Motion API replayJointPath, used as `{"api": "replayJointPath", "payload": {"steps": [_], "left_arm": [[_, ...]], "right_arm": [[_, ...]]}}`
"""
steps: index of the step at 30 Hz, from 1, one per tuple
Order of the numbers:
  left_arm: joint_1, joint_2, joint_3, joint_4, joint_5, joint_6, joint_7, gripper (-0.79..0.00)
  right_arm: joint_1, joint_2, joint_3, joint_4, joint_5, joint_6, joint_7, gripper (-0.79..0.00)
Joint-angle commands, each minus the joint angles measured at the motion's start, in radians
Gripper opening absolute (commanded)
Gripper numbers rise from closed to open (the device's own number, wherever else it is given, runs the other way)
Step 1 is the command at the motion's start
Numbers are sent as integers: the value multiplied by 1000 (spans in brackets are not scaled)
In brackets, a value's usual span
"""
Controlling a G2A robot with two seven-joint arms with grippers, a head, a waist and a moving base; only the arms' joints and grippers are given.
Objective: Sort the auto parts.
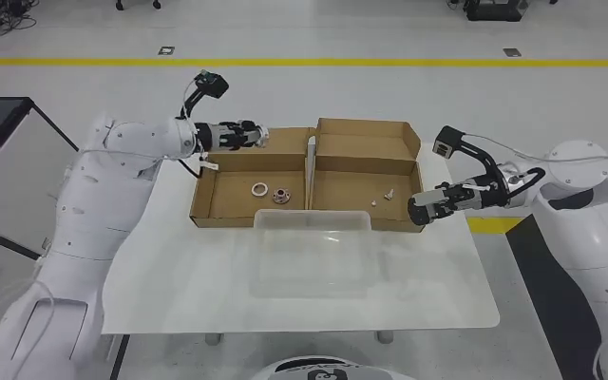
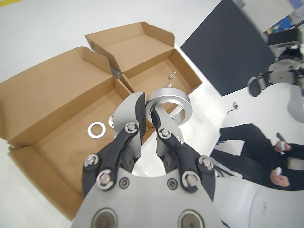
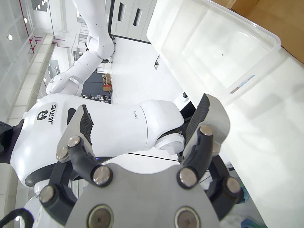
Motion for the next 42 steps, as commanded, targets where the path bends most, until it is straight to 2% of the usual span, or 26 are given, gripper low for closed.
{"api": "replayJointPath", "payload": {"steps": [1,3,11,22,28,42], "left_arm": [[-39,-6,34,41,47,-32,-11,-785],[-84,-16,87,91,105,-77,-36,-785],[-179,-56,270,240,304,-206,-101,-785],[-259,-123,445,429,520,-275,-17,-785],[-285,-165,518,533,590,-302,37,-785],[-316,-252,618,731,687,-338,155,-785]], "right_arm": [[0,0,0,0,0,0,0,0],[0,0,0,0,0,0,0,0],[0,0,0,0,0,0,0,0],[0,0,0,0,0,0,0,0],[0,0,0,0,0,0,0,0],[0,0,0,0,0,0,0,0]]}}
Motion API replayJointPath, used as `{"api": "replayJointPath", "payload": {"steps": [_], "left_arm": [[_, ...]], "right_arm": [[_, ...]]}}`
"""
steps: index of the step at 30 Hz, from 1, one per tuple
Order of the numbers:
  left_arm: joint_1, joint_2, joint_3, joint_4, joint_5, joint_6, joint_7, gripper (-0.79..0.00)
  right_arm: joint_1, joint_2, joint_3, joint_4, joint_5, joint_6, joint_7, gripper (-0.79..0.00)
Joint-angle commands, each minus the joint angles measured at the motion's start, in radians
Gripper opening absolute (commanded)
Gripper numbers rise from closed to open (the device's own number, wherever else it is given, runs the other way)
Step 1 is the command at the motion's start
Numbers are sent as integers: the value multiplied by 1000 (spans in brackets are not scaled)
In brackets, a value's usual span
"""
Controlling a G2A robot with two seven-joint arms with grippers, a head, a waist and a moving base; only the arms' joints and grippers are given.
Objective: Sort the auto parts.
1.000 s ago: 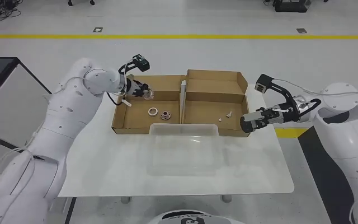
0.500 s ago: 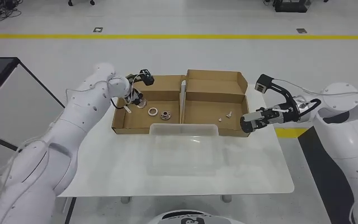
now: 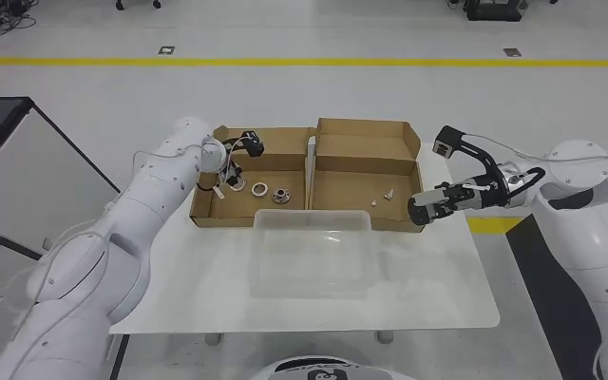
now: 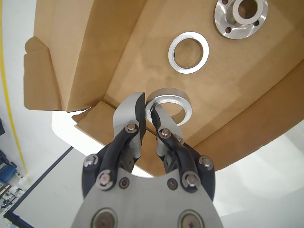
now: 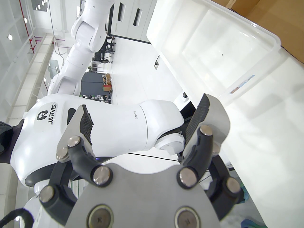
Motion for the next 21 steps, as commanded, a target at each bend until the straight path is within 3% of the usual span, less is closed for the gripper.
{"api": "replayJointPath", "payload": {"steps": [1,21], "left_arm": [[-2,-9,12,21,21,-1,15,-785],[-9,-87,68,191,144,4,197,-785]], "right_arm": [[0,0,0,0,0,0,0,0],[0,0,0,0,0,0,0,0]]}}
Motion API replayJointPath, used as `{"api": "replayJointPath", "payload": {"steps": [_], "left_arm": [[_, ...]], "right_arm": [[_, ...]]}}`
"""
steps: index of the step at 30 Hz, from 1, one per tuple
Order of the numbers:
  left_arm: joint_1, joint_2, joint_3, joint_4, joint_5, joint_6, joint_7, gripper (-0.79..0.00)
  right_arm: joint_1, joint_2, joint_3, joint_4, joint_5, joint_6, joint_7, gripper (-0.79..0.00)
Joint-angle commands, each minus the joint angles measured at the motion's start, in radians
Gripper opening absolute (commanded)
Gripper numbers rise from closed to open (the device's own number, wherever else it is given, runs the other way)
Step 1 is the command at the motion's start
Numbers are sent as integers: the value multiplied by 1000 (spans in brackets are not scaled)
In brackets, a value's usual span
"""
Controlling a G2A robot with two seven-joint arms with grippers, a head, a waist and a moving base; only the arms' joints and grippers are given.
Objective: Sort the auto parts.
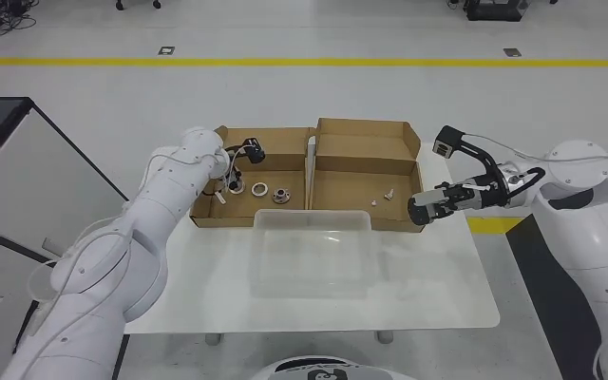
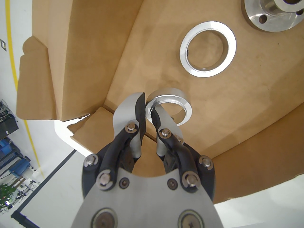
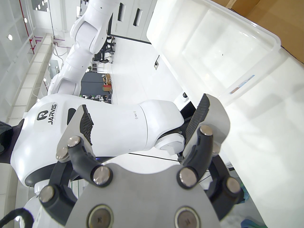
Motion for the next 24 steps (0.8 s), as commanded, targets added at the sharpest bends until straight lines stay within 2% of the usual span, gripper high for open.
{"api": "replayJointPath", "payload": {"steps": [1,11,14,15,16,18,19,20,24], "left_arm": [[0,-5,2,12,4,-4,9,-785],[-1,-35,8,62,20,-25,30,-785],[-3,-41,8,76,25,-31,36,-622],[-4,-43,8,80,27,-33,36,-496],[-5,-45,8,84,27,-36,37,-434],[-7,-49,8,91,29,-40,38,-117],[-7,-50,8,94,31,-42,40,-34],[-8,-52,7,98,31,-44,41,0],[-14,-57,-1,114,21,-51,46,0]], "right_arm": [[0,0,0,0,0,0,0,0],[0,0,0,0,0,0,0,0],[0,0,0,0,0,0,0,0],[0,0,0,0,0,0,0,0],[0,0,0,0,0,0,0,0],[0,0,0,0,0,0,0,0],[0,0,0,0,0,0,0,0],[0,0,0,0,0,0,0,0],[0,0,0,0,0,0,0,0]]}}
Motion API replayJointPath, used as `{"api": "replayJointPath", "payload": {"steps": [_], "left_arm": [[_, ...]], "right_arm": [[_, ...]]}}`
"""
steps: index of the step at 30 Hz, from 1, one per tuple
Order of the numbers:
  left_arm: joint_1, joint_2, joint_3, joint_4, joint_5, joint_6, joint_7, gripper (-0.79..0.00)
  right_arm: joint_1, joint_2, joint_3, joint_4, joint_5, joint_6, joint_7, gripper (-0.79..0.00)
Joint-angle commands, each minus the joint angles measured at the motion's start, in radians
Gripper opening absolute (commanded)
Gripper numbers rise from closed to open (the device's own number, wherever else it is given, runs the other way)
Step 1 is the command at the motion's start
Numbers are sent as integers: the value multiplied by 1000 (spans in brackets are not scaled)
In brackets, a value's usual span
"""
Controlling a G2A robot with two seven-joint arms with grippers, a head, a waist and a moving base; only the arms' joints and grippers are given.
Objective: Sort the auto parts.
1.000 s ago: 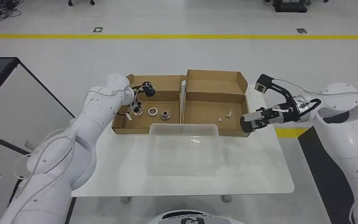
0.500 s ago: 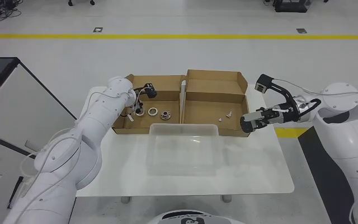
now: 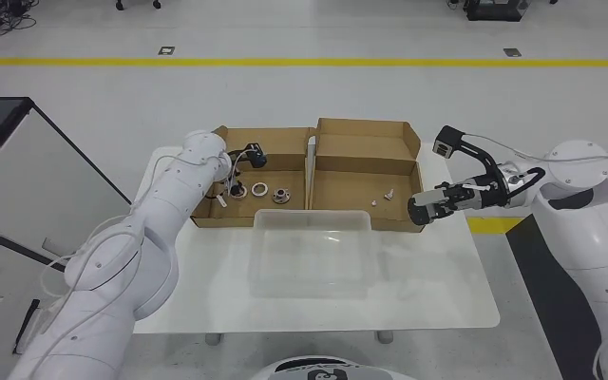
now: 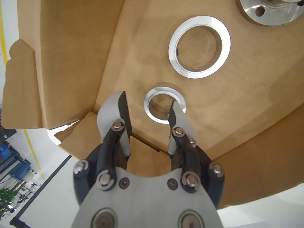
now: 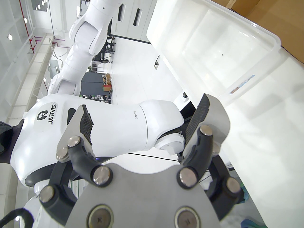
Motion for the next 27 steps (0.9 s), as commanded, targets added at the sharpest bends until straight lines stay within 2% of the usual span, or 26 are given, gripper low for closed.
{"api": "replayJointPath", "payload": {"steps": [1,10,16,19,22,25,27], "left_arm": [[-4,-1,-6,5,-9,0,3,0],[-63,13,-65,-9,-78,-24,67,0],[-91,54,-137,-65,-177,-163,114,0],[-86,92,-181,-128,-225,-272,137,0],[-47,145,-229,-265,-262,-281,152,0],[22,219,-311,-459,-304,-281,125,0],[95,274,-390,-616,-327,-277,75,0]], "right_arm": [[0,0,0,0,0,0,0,0],[0,0,0,0,0,0,0,0],[0,0,0,0,0,0,0,0],[0,0,0,0,0,0,0,0],[0,0,0,0,0,0,0,0],[0,0,0,0,0,0,0,0],[0,0,0,0,0,0,0,0]]}}
